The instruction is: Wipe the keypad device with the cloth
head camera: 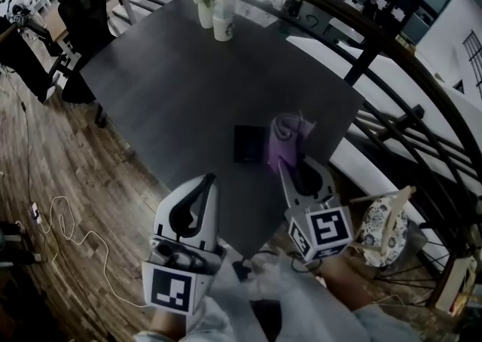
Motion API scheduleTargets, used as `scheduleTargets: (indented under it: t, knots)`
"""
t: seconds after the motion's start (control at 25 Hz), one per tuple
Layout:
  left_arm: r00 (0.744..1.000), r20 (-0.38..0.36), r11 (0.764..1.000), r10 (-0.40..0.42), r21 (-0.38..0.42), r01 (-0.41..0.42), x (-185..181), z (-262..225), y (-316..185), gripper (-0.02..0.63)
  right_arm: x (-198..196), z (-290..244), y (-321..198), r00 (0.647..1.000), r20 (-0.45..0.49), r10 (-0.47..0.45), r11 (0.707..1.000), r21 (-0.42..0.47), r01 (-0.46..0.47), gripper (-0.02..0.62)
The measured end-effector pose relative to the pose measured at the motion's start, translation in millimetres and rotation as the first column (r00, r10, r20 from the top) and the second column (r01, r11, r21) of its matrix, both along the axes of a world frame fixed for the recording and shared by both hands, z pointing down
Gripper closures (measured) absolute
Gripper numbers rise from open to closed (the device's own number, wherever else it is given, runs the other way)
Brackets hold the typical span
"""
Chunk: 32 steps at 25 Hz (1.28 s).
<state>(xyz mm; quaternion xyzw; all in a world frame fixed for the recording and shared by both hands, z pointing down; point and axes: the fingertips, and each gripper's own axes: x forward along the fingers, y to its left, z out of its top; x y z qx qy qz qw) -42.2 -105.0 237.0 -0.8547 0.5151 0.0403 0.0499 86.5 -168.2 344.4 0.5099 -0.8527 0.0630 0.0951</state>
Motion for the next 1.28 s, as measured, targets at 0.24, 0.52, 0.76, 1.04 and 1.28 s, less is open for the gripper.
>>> scheduleTargets:
  t: [0.24, 0.52, 0.76, 1.04, 1.28]
  knots:
    - [1.0, 0.016, 1.0, -0.015, 0.017, 0.014, -6, -6, -7, 0.595, 20, -29, 3, 0.997, 0.07, 0.033, 0.999, 0.03, -0.035, 0.505]
    - [0.999, 0.015, 0.999, -0.029, 0.033, 0.028, -14, -12, -13, 0.595, 38, -56, 5, 0.997, 0.035, 0.073, 0.992, 0.104, -0.076, 0.505]
    - [0.999, 0.019, 0.998, -0.042, 0.038, 0.041, -21, -14, -17, 0.595, 45, -66, -1, 0.993, 0.051, 0.107, 0.986, 0.125, -0.113, 0.505]
    - [0.998, 0.021, 0.998, -0.053, 0.041, 0.052, -25, -13, -18, 0.595, 47, -64, -6, 0.993, 0.03, 0.115, 0.985, 0.125, -0.118, 0.506]
    - [0.999, 0.02, 0.998, -0.048, 0.041, 0.047, -23, -15, -19, 0.595, 47, -64, -9, 0.994, 0.033, 0.109, 0.987, 0.113, -0.112, 0.506]
